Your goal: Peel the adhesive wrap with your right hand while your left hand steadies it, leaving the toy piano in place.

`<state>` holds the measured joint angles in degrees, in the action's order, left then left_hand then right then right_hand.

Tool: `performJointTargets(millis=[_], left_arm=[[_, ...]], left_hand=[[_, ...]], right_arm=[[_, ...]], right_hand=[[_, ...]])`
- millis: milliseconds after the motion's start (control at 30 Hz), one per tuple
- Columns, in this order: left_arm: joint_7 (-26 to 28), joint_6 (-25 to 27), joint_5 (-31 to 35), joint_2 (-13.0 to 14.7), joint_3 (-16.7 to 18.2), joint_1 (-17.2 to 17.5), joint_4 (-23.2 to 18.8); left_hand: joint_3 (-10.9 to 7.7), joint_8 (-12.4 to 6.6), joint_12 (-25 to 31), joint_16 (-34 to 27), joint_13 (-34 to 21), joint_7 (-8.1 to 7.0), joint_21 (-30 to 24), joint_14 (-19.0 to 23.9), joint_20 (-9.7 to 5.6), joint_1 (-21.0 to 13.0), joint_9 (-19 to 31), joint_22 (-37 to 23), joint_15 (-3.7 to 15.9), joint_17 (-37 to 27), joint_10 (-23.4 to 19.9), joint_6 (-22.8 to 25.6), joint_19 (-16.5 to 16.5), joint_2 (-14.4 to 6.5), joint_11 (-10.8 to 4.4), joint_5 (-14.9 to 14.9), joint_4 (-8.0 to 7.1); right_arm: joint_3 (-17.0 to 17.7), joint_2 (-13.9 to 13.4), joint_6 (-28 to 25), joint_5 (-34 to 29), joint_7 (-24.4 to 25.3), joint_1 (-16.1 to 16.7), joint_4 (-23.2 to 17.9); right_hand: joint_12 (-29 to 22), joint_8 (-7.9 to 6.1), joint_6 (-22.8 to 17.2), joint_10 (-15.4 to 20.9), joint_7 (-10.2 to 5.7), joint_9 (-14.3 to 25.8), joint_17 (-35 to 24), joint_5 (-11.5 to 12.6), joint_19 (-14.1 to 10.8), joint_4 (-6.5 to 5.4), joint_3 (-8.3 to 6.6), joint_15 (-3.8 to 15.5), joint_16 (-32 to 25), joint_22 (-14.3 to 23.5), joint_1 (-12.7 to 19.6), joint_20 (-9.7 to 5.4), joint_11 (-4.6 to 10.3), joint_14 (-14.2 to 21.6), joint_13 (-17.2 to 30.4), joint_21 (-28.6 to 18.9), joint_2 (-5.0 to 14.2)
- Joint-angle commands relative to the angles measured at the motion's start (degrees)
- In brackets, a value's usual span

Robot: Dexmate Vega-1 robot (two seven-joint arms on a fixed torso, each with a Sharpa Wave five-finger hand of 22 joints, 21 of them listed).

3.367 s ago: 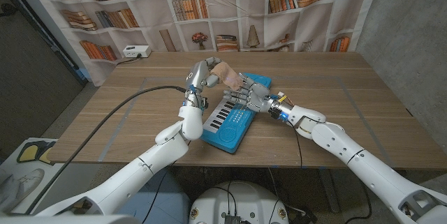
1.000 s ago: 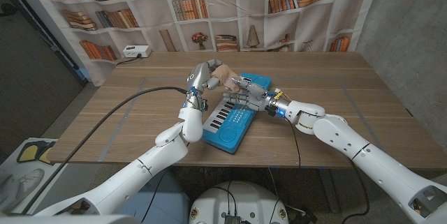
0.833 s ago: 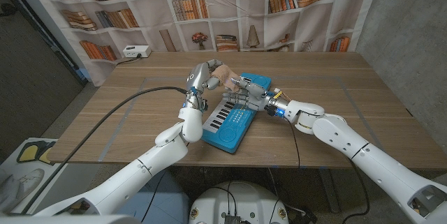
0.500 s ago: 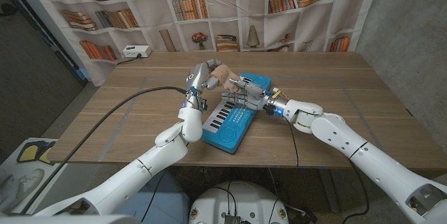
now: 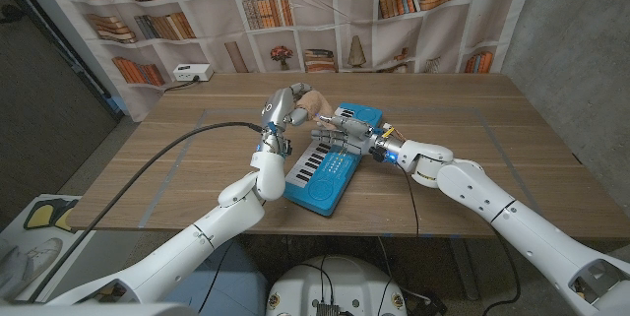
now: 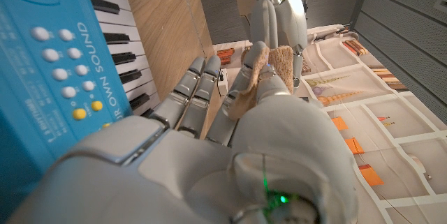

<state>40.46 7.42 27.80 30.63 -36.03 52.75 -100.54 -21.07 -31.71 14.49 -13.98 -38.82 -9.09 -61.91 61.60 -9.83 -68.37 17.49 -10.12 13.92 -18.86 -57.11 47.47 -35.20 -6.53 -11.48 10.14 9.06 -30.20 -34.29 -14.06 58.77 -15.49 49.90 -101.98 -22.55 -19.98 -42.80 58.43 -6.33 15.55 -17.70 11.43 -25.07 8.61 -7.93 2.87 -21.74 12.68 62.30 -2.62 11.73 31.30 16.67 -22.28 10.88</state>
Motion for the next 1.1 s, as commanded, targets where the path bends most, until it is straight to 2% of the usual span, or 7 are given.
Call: performJointTargets(millis=[33,233,467,633,800,933,1100], left_arm=[[-0.4,0.09,0.15,0.13,-0.21,0.01,-0.01],[-0.58,0.05,0.08,0.11,-0.25,-0.09,0.05],[-0.6,0.04,0.18,0.01,-0.39,-0.24,0.26],[-0.71,0.12,0.07,-0.04,-0.39,-0.27,0.31],[-0.79,0.24,-0.1,0.0,-0.3,-0.17,0.22],[-0.9,0.46,-0.21,0.09,-0.17,-0.08,-0.01],[-0.89,0.65,-0.23,0.25,0.0,0.04,-0.22]], left_hand=[[-0.28,-0.16,0.09,-0.1,-0.14,-0.47,-0.46,0.09,-0.03,-0.16,0.2,-0.2,-0.14,-0.18,-0.56,1.21,0.3,-0.44,-0.15,-0.01,0.1],[-0.27,-0.15,0.03,-0.09,-0.09,-0.55,-0.51,0.07,-0.04,-0.17,0.16,-0.2,-0.14,-0.13,-0.5,1.29,0.34,-0.44,-0.13,-0.01,0.1],[-0.24,-0.04,0.11,-0.07,-0.19,-0.41,-0.61,-0.02,-0.02,-0.2,0.06,-0.2,-0.13,-0.1,-0.59,1.28,0.4,-0.37,-0.1,-0.02,0.12],[-0.23,-0.02,0.02,-0.05,-0.12,-0.56,-0.67,-0.06,0.0,-0.2,0.04,-0.19,-0.13,-0.06,-0.5,1.37,0.45,-0.41,-0.11,-0.02,0.08],[-0.2,-0.06,0.02,-0.01,-0.13,-0.63,-0.73,-0.14,0.01,-0.18,0.02,-0.19,-0.14,0.0,-0.52,1.55,0.49,-0.39,-0.09,-0.02,0.07],[-0.2,0.01,-0.03,-0.11,-0.12,-0.75,-0.77,-0.02,0.0,-0.18,0.06,-0.18,-0.14,-0.06,-0.43,1.38,0.55,-0.41,-0.08,-0.01,0.06],[-0.18,-0.01,-0.05,-0.1,-0.1,-0.71,-0.84,-0.05,0.0,-0.19,0.02,-0.18,-0.14,-0.01,-0.45,1.55,0.58,-0.38,-0.08,-0.02,0.07]], right_arm=[[0.15,0.54,1.01,0.52,-0.46,0.44,-0.12],[0.4,0.44,1.4,0.79,-0.68,0.73,-0.65],[0.76,0.42,2.47,1.17,-1.92,1.07,-0.9],[0.92,0.07,2.82,1.05,-2.24,1.12,-1.37],[0.92,-0.11,2.42,1.56,-2.57,1.08,-1.42],[0.77,-0.18,2.19,1.58,-2.71,0.88,-1.39],[0.7,0.08,2.07,1.89,-2.98,0.65,-1.14]], right_hand=[[-0.73,-0.42,-4.61,0.23,-4.77,0.8,-0.33,0.26,0.68,0.06,-0.94,10.69,0.06,0.39,1.2,-2.88,0.05,0.58,0.78,-0.43,0.19],[-3.23,-0.54,-4.4,-0.18,-5.05,2.69,-1.81,0.48,2.07,-0.91,-2.3,10.48,-0.55,1.27,1.86,-1.66,-0.1,1.09,3.67,-1.37,0.01],[-6.07,-0.68,-3.86,-2.3,-5.12,5.33,-4.57,-0.02,4.35,-1.7,-3.64,10.44,-1.1,2.41,2.46,-1.31,-0.2,-0.57,7.74,-2.54,0.09],[-9.21,-0.52,-1.47,-5.9,-4.49,9.43,-8.55,-1.04,5.93,-3.08,-5.16,10.47,-2.04,3.04,2.42,-1.46,-0.1,-2.63,12.81,-4.23,0.23],[-12.24,-0.7,1.24,-11.1,-4.48,15.95,-12.91,-0.35,7.58,-5.42,-7.67,10.62,-2.37,3.26,1.84,-1.72,-0.08,-5.11,18.38,-6.35,0.65],[-13.89,-0.98,2.26,-13.07,-4.74,19.5,-14.71,0.33,8.39,-6.87,-9.37,10.66,-2.08,3.2,1.57,-2.04,-0.05,-5.92,21.16,-7.44,0.94],[-14.27,-1.06,2.46,-13.52,-4.76,20.36,-15.05,0.45,8.52,-7.18,-9.8,10.69,-1.89,3.16,1.52,-2.11,-0.05,-6.1,21.79,-7.73,0.84]])
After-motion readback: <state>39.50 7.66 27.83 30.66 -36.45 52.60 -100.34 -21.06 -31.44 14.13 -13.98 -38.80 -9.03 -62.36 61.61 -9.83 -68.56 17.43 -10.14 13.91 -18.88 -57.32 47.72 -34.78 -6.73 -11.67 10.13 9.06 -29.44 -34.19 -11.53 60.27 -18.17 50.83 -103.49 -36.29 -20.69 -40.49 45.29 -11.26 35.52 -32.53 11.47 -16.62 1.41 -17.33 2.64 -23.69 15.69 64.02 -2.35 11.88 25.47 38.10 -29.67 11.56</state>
